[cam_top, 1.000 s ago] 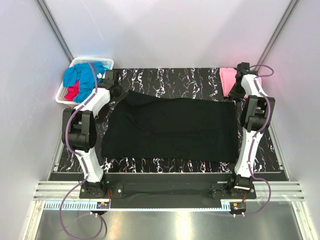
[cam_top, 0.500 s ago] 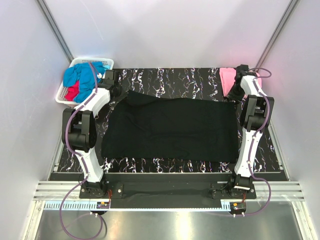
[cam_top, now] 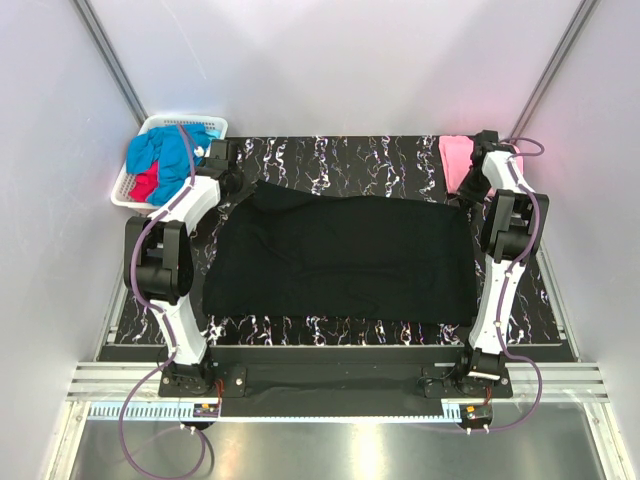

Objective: Fold and stack the t-shirts
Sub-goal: Fold the tshirt

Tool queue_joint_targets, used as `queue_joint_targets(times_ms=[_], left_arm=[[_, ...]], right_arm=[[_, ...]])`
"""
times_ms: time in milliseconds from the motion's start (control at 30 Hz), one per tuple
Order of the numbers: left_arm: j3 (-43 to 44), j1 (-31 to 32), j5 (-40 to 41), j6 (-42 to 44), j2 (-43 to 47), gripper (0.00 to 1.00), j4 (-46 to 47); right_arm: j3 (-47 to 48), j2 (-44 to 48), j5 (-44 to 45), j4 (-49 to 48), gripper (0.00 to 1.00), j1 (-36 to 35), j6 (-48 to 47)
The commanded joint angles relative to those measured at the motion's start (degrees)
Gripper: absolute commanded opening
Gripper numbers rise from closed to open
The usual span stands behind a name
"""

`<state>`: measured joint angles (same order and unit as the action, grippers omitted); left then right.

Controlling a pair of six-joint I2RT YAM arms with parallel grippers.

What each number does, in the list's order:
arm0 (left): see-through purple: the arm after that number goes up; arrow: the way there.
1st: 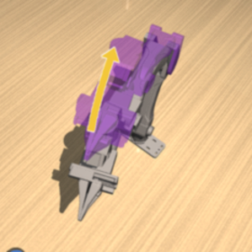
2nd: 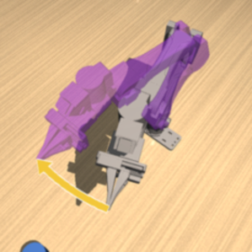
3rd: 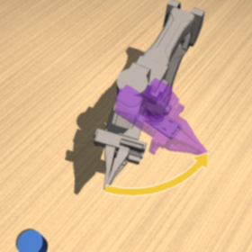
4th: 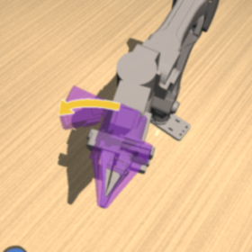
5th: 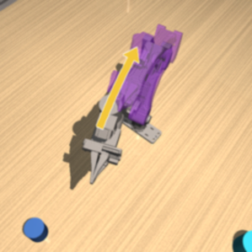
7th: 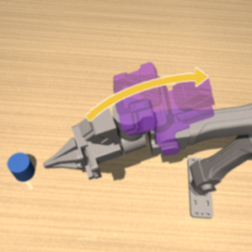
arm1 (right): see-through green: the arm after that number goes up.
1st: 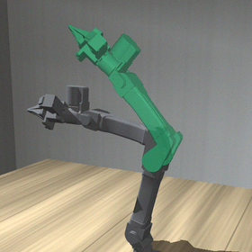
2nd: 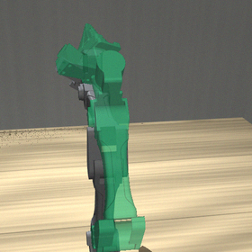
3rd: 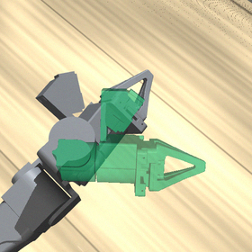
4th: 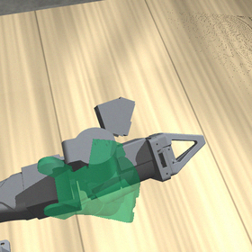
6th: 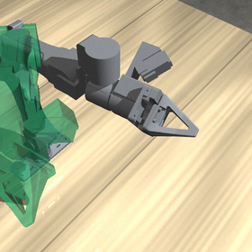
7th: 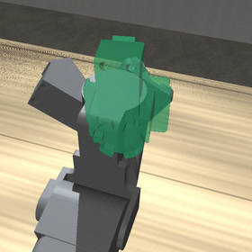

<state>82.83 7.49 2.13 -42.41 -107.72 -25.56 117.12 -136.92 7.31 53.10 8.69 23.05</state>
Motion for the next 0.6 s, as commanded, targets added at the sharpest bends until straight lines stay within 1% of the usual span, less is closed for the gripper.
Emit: queue_joint_targets(times_ms=[0,133,267,433,567], left_arm=[[0.05,-0.28,-0.02,1.02,3.13,0.0,1.48],[0.23,-0.28,1.03,1.72,3.92,0.0,1.39],[0.23,-0.28,2.7,2.07,6.72,0.0,0.87],[-0.03,-0.28,4.11,2.25,11.04,0.0,0.25],[-0.12,-0.28,3.76,1.9,14.03,0.0,-1.85]], right_arm=[[1.27,-1.25,0.07,1.39,0.0,0.19,0.42],[0.57,0.86,1.04,1.39,0.0,0.19,0.24],[-0.84,4.11,2.96,1.39,0.0,0.28,-0.46],[-5.14,9.39,4.64,1.74,0.0,0.19,-0.64],[-9.45,13.08,3.85,1.74,0.0,0.19,0.06]])
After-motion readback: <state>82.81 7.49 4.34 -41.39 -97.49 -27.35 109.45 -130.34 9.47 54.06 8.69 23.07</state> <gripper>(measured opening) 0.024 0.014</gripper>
